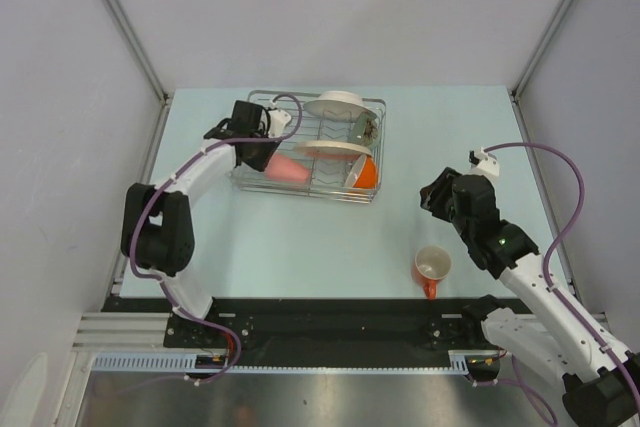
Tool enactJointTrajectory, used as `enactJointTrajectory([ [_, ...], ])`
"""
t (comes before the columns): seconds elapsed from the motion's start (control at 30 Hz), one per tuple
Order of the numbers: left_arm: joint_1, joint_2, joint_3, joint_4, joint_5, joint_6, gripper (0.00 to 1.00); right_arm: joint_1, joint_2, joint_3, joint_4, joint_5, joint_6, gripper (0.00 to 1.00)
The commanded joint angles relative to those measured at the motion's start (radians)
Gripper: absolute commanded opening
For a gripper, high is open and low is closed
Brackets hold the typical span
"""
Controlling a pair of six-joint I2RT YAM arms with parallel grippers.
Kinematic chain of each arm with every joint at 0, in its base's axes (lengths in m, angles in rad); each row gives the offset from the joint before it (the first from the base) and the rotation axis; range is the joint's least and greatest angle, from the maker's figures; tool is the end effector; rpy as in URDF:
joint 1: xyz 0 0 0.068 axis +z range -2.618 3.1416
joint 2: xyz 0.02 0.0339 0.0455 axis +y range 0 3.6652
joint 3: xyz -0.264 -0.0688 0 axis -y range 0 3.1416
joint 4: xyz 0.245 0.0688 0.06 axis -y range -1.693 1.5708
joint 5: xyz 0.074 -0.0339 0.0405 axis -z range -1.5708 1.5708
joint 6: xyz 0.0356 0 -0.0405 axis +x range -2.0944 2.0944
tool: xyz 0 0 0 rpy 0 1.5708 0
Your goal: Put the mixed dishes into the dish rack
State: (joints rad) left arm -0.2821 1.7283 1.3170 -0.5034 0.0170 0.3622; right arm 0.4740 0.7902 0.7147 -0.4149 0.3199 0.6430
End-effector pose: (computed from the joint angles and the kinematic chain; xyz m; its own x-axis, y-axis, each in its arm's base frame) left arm 0.3618 -0.1055 0.2444 -0.6095 0.5455 -0.5752 0.5393 0.8172 0.2036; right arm 0.1636 0.0714 0.2917 -0.4472 0.4103 -0.7948 0.1020 0.9062 0.4104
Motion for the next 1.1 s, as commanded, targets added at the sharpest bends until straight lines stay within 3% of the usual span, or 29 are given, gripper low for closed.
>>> enactJointTrajectory([
  [0.0,0.0,0.024,0.048,-0.047,0.164,-0.02,0.34,0.002,-0.008,0.042,-0.007,0.013,-0.009,0.47],
  [0.33,0.142,0.022,0.166,-0.168,0.379,0.044,0.37,0.005,-0.012,0.038,-0.012,0.019,-0.008,0.48],
  [0.5,0.253,0.049,0.202,-0.266,0.61,0.026,0.43,0.008,-0.009,0.038,-0.007,0.022,-0.008,0.49],
  [0.87,0.259,0.093,0.074,-0.213,0.906,-0.017,0.48,0.031,0.014,0.054,-0.015,0.041,-0.005,0.53],
  [1.07,0.259,0.131,0.059,-0.155,0.911,-0.034,0.5,0.046,0.033,0.065,-0.01,0.044,0.0,0.55],
])
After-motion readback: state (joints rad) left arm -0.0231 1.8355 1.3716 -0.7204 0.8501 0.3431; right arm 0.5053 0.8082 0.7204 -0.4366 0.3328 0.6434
